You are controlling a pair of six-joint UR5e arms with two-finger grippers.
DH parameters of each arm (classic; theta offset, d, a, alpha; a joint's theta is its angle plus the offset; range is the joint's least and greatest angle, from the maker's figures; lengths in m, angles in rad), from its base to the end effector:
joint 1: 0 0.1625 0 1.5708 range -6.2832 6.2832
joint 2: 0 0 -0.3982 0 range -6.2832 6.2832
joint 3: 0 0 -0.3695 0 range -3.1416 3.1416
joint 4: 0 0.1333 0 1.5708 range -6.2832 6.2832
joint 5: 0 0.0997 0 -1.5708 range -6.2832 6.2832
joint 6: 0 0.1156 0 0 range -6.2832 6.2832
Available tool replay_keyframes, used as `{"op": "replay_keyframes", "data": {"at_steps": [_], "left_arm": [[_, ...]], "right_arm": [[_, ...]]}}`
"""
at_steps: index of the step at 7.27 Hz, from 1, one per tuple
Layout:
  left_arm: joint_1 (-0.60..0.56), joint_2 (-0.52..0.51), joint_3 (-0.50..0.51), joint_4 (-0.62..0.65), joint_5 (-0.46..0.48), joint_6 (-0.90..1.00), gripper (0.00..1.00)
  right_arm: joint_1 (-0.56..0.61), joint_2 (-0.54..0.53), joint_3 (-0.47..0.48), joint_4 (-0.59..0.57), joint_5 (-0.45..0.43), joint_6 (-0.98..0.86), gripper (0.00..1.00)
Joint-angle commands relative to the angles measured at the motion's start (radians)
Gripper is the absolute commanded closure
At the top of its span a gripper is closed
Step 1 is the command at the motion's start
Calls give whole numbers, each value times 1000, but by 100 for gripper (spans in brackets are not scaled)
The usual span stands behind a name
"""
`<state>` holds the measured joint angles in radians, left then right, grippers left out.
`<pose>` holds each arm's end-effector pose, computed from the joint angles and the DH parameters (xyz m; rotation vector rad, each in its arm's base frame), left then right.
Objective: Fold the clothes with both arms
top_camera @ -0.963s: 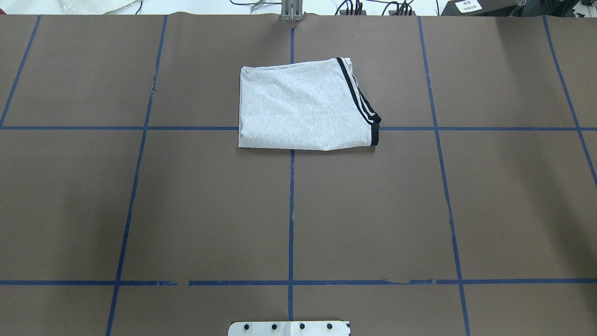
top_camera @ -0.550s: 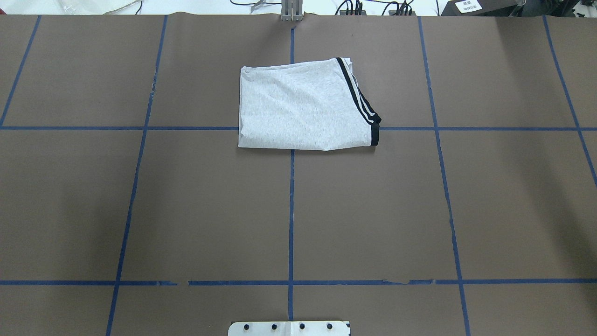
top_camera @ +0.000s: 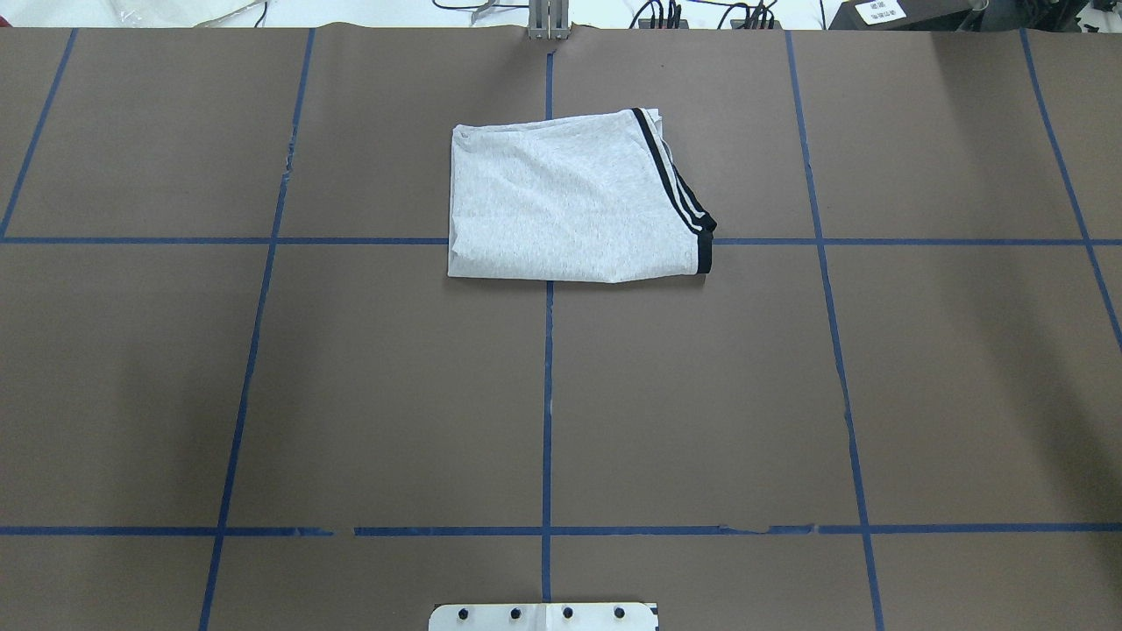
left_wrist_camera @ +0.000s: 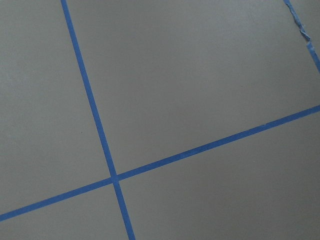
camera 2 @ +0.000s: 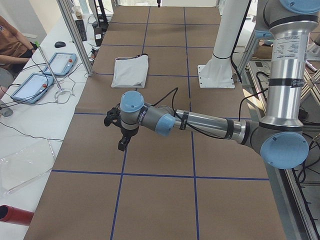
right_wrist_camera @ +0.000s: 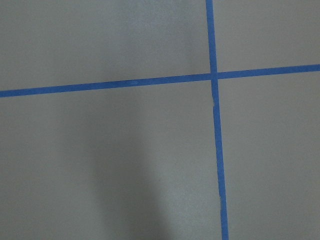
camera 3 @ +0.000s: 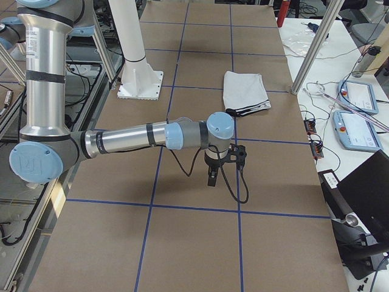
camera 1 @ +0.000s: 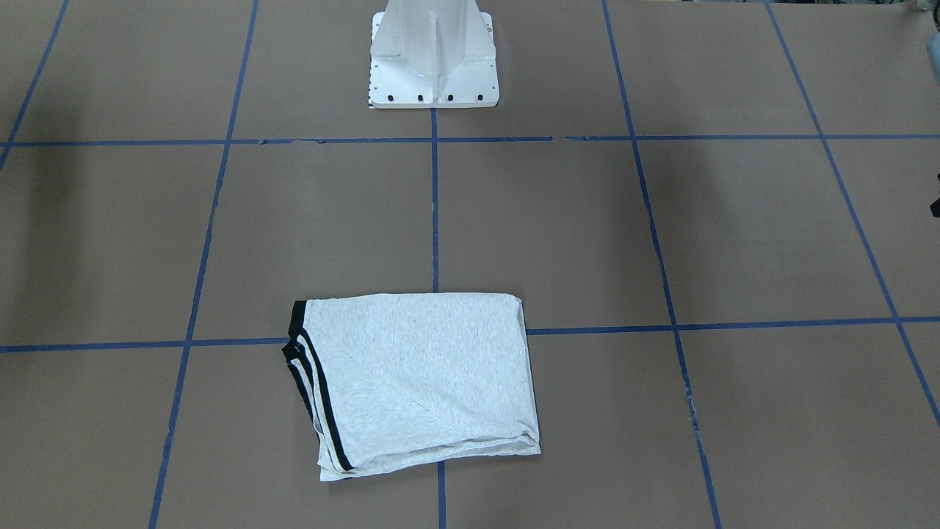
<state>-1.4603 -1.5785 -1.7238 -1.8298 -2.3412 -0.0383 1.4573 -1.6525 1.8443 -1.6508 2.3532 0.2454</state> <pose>0.0019 -0.4955 0.5367 0.3415 0.7873 0.2293 0.0018 -0.4415 0.5593 -0.0352 -0.7881 0.0813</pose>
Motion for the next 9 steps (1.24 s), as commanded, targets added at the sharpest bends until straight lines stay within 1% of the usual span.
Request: {"op": "replay_keyframes", "data": {"at_steps": [1,4,6,9], "left_arm": [[0,0,0,0,0,0,0],[0,0,9,1,-1,0,0],[-23,0,21,4,-3,0,0],[-38,-2,26,4,-3,0,0]], "right_arm": [[0,0,3,2,-6,0,0],[0,-9,-7,0,-6,0,0],[8,-10,-45,0,-5,2,0],[18,-10,-42,2,-6,0,0]]}}
